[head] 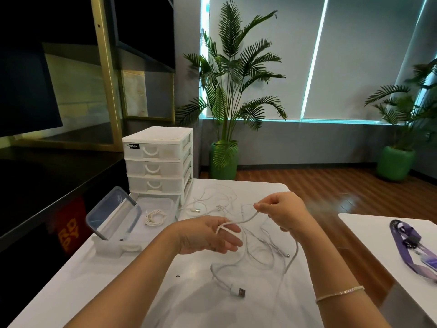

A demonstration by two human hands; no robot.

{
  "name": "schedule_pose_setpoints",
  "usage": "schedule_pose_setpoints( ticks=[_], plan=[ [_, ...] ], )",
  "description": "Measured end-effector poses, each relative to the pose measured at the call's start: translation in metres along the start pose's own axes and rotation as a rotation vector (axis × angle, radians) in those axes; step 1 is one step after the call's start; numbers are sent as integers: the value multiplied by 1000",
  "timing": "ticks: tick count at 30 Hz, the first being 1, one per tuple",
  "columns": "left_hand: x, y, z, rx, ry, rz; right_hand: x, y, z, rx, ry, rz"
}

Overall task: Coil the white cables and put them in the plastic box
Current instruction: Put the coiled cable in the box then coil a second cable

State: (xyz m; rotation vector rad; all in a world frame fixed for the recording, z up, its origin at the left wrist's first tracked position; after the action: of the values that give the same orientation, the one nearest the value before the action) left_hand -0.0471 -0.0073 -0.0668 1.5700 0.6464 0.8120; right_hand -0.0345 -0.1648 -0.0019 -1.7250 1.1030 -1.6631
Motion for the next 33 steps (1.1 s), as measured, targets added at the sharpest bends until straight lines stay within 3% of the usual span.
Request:
schedule_pose_setpoints(
  ticks=[3, 6, 7, 10, 12, 18, 23, 26, 29, 33],
  plan=[
    [6, -14, 2, 117, 27, 355, 0, -1, 0, 8, 14, 50],
    [14, -21, 0, 330, 18, 995, -3, -3, 0, 22, 8, 58],
    [16, -26, -1, 418, 14, 1090, -3, -3, 0, 23, 18, 63],
    [10, -51, -6, 626, -82, 917, 3, -1, -1, 18, 57, 66],
    [12, -57, -8, 664, -56, 772, 7, 1, -3, 10, 57, 38],
    [59, -21, -7, 370, 566, 497, 33, 7, -5, 22, 248, 155],
    [82, 4, -7, 114, 874, 299, 29, 12, -2, -25, 209, 102],
    [75, 15, 2, 2, 878, 157, 17, 20, 3, -91, 166, -62],
    [58, 27, 11, -82, 770, 69, 4, 28, 8, -164, 108, -350],
    [32, 44, 18, -197, 539, -62, -9, 5, 2, 21, 80, -511]
  ],
)
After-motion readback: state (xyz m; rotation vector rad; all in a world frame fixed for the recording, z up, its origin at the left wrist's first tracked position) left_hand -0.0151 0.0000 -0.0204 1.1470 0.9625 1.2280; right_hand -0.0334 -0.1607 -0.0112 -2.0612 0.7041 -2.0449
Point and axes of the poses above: each hand's wrist, its own z-axis towards the middle knuckle, its own x-axis out of the back of the hand, y = z × x, the point moved 7 cm from there along z, towards the middle knuckle, and after that the axes turned 12 degrees about -x, right-handed, at the moved point
